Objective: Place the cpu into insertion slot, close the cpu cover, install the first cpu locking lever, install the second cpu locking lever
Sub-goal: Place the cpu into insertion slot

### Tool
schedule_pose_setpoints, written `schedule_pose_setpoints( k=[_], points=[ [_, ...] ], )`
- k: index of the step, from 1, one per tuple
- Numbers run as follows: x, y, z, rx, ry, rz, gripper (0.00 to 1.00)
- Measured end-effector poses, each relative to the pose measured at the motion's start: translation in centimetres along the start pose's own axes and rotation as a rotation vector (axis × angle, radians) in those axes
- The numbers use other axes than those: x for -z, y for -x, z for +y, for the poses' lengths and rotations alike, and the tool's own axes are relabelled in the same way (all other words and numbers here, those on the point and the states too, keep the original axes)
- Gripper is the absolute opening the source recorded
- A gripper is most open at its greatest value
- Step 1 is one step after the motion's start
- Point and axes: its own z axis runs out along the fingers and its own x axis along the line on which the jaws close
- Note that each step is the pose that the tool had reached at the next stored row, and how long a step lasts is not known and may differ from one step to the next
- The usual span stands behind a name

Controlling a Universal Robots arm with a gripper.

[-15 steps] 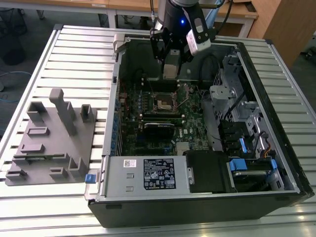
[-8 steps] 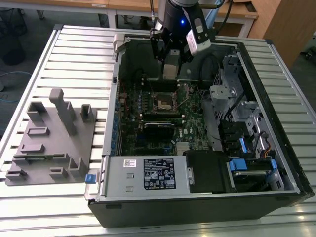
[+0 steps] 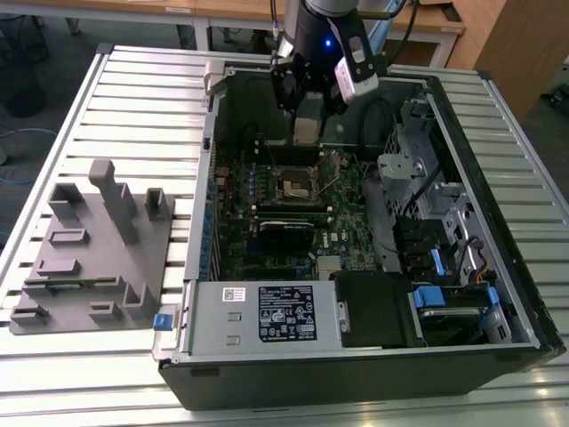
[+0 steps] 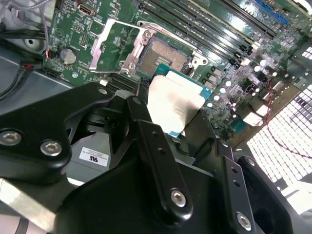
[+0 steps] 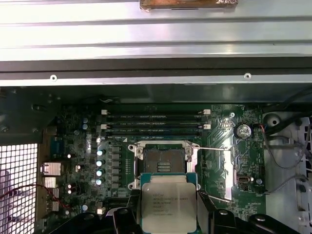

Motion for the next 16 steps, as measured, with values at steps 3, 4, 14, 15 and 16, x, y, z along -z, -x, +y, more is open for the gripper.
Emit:
schedule_pose_setpoints(
  k=[3,4,14,15,16],
  points=[
    [-0.28,0.01,-0.03,0.000,0.0000,0.0000,0.54],
    [-0.37,0.00,-0.03,0.000,0.0000,0.0000,0.54],
    [-0.63,0.01,-0.06,0.000,0.0001,0.0000,0.54],
    [-0.70,0.01,-0.06,0.000,0.0001,0.0000,0.54],
    [-0.78,0.00,-0.07,0.000,0.0000,0.0000,0.54]
  ],
)
